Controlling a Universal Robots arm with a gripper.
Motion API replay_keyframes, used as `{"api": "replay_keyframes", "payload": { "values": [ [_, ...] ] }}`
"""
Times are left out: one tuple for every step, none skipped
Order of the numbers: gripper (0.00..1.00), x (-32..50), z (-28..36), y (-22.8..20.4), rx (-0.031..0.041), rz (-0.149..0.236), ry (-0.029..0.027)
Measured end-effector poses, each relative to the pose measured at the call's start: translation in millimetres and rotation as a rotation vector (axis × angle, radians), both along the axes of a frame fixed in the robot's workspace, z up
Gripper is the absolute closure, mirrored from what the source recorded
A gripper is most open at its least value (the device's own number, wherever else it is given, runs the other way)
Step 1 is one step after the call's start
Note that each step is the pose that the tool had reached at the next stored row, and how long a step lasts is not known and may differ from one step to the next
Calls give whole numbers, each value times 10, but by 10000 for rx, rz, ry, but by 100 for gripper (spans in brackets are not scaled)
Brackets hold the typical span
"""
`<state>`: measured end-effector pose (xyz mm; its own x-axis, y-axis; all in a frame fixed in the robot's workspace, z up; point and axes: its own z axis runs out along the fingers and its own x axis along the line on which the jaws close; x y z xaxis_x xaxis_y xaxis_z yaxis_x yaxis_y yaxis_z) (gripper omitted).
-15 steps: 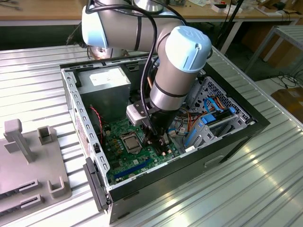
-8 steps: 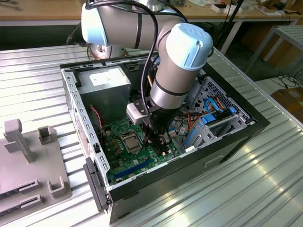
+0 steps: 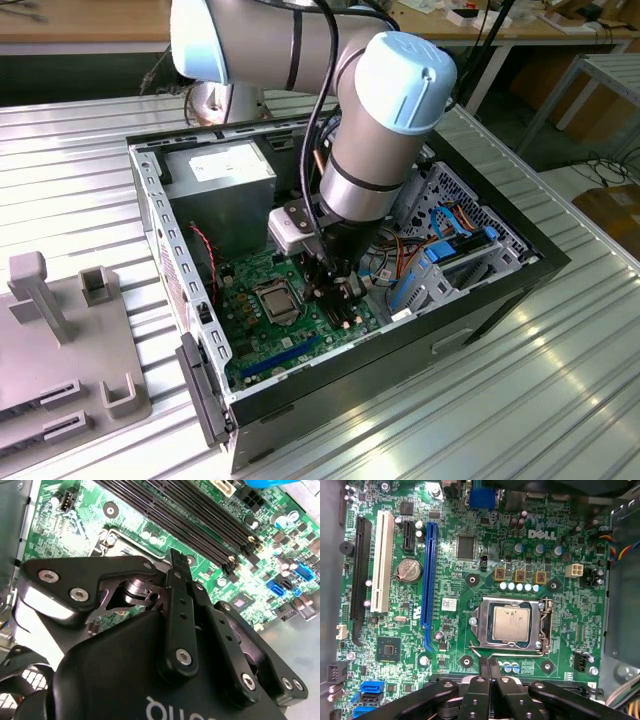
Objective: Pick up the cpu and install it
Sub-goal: 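Install the second cpu locking lever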
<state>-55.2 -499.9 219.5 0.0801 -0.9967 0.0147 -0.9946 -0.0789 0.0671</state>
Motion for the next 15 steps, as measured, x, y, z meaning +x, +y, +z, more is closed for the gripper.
{"api": "replay_keyframes", "payload": {
  "values": [
    [89, -8, 2, 8, -1, 3, 0],
    [89, -28, 2, 23, -1, 4, 0],
    [89, -54, 2, 40, -1, 4, 0],
    [89, -110, 2, 68, -2, 3, -2],
    [89, -118, 2, 70, -2, 3, -2],
    [89, -120, 2, 70, -2, 4, -2],
    [89, -124, 2, 71, -2, 4, -2],
    [89, -127, 2, 71, -2, 3, -2],
    [89, -129, 2, 71, -2, 4, -2],
    [89, -132, 2, 72, -2, 4, -2],
    [89, -135, 2, 72, -1, 4, -2],
    [89, -139, 2, 72, -1, 4, -2],
    [89, -144, 2, 73, -2, 4, -2],
    [89, -147, 2, 73, -2, 4, -2],
    [89, -150, 2, 73, -2, 4, -2]
  ]
}}
